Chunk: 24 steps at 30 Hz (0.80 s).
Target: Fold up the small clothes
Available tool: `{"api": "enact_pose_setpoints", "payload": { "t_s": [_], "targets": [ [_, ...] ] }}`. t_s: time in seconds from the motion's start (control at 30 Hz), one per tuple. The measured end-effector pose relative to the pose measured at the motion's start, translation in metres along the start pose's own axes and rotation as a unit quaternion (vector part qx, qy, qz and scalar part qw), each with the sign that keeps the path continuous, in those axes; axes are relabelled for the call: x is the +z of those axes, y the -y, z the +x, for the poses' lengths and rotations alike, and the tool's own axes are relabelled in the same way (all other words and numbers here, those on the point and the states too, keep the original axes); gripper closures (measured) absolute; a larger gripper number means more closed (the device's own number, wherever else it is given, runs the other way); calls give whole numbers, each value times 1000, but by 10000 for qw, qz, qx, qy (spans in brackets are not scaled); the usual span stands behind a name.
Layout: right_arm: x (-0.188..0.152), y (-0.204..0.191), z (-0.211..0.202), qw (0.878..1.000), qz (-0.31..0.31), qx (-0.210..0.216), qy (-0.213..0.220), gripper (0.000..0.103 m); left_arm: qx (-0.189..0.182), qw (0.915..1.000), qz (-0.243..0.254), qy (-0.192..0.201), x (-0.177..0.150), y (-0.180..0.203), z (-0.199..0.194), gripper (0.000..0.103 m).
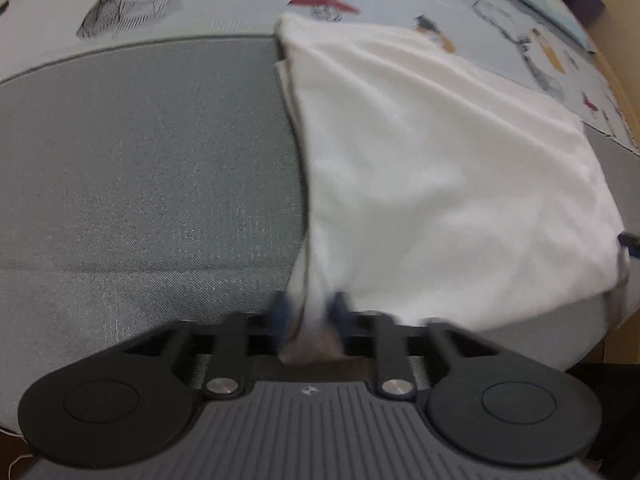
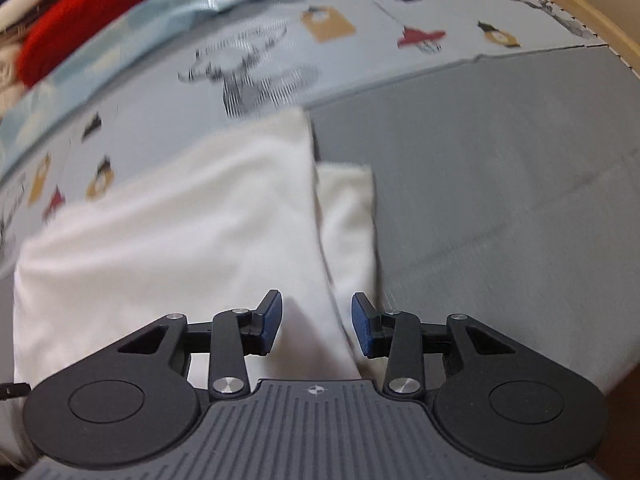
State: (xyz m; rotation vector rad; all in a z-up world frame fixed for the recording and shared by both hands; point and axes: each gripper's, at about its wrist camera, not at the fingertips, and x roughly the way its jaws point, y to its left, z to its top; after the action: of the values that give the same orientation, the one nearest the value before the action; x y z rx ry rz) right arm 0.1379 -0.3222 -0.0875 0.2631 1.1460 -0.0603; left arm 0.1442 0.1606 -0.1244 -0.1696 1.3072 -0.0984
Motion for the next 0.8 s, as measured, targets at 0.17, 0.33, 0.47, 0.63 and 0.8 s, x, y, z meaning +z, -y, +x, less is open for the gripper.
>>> {"api": "enact_pose_setpoints", "payload": {
  "t_s": [0.17,0.33,0.47,0.63,0.8],
  "targets": [
    [-29,9,-3,9993,-93,-8,-363,69,177,9989,-254,350,-22,2,-22,96],
    [-40,16,-12,9997,-129,-31,-228,99,322,9987,-379,98,-29,1,-18,96],
    [-41,26,-4,9986,-93,-256,-451,96,274,9984,-412,263,-25,-4,-26,82],
    [-18,38,-25,9988,-17,-481,13,74,-42,9912,-978,891,0,-30,-43,51],
    [-3,49,-75,9907,73,27,1360,67,-164,9888,-1241,815,33,-33,-28,44]
  ]
}}
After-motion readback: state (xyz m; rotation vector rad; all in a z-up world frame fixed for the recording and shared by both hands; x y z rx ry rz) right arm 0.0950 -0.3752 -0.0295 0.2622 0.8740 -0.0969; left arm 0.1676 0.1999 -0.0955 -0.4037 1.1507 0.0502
